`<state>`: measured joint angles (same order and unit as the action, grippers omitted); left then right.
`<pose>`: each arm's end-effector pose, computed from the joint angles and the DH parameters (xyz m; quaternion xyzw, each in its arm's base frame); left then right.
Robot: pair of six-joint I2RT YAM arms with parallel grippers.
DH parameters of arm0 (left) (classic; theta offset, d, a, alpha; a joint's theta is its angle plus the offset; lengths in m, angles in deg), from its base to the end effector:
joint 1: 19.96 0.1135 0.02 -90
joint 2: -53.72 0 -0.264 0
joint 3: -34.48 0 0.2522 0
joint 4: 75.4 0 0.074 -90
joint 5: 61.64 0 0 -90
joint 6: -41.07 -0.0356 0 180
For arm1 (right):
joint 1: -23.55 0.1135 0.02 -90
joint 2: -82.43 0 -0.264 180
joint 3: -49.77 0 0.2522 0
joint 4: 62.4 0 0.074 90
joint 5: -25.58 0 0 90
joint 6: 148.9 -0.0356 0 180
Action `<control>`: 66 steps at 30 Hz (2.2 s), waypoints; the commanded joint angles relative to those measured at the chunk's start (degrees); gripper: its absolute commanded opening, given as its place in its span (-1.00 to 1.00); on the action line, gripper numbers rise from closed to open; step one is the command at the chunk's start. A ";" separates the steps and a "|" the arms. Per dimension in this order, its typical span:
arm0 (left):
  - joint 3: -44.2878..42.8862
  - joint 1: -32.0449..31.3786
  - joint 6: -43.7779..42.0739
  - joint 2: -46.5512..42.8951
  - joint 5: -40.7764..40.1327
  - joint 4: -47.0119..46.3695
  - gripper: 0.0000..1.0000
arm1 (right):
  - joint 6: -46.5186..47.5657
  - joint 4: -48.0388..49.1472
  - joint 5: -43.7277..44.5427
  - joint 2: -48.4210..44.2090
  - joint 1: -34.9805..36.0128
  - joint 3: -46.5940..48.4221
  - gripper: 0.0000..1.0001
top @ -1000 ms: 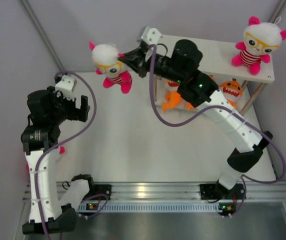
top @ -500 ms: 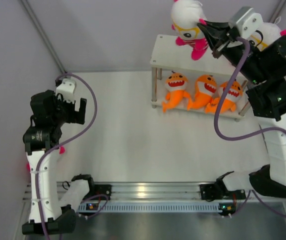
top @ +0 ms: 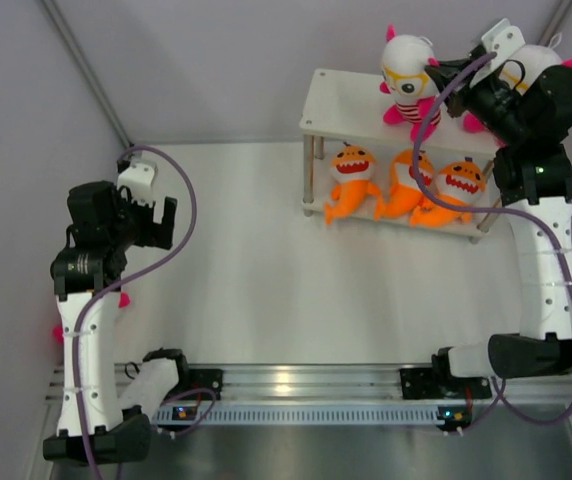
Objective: Place and organize the stuffed toys onto the shelf
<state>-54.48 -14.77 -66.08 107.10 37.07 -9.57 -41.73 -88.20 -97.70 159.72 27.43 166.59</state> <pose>0.1618 0.0093 0.4171 0.1277 0.8560 0.0316 0.5000 0.2553 0.0369 0.5562 -0.3295 0.5406 0.0884 0.7690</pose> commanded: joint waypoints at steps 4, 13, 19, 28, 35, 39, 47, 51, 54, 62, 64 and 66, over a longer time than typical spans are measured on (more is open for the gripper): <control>0.58 -0.18 -0.43 -0.30 0.70 0.04 0.96 | -8.46 11.50 -4.25 1.28 -4.22 0.21 -1.00; 0.67 -0.09 -0.52 -0.30 0.17 0.04 0.96 | -11.01 16.16 -5.57 0.84 -7.13 -4.10 -1.00; 0.58 -0.09 -0.25 -0.39 0.08 0.13 0.96 | -12.16 17.66 -6.45 1.28 -8.27 -5.51 -1.00; 0.40 -0.09 -0.17 -0.39 0.08 0.13 0.96 | -14.00 18.80 -7.77 1.89 -10.21 -7.00 -1.00; 0.49 -0.09 -0.17 -0.39 -0.01 0.22 0.96 | -16.11 20.03 -9.09 3.30 -10.65 -7.35 -1.00; 0.40 -0.09 -0.17 -0.30 0.08 0.13 0.96 | -15.50 19.33 -8.56 3.39 -10.65 -7.62 -1.00; 0.14 -0.09 0.01 -0.30 -0.01 0.22 0.96 | -15.32 18.71 -6.01 3.30 -10.65 -8.50 -0.63; 0.14 -0.18 0.01 -0.30 0.25 0.22 0.96 | -15.15 18.54 -5.66 3.21 -10.56 -8.32 -0.44; 0.23 -0.09 0.18 -0.30 0.60 0.13 0.96 | -15.24 18.62 -5.57 3.03 -10.65 -8.23 -0.38; 0.32 -0.18 0.27 -0.39 0.96 0.22 0.96 | -15.06 18.36 -5.04 2.42 -10.65 -7.97 -0.10; 0.32 -0.09 0.27 -0.39 1.13 0.13 0.96 | -14.97 18.36 -4.87 2.24 -10.65 -7.88 -0.06; 0.32 -0.09 0.27 -0.39 1.22 0.22 0.96 | -14.97 18.36 -4.78 1.98 -10.65 -7.88 -0.02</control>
<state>-53.96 -14.77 -66.01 107.10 37.51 -9.26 -56.82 -71.48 -102.82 163.09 17.64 158.02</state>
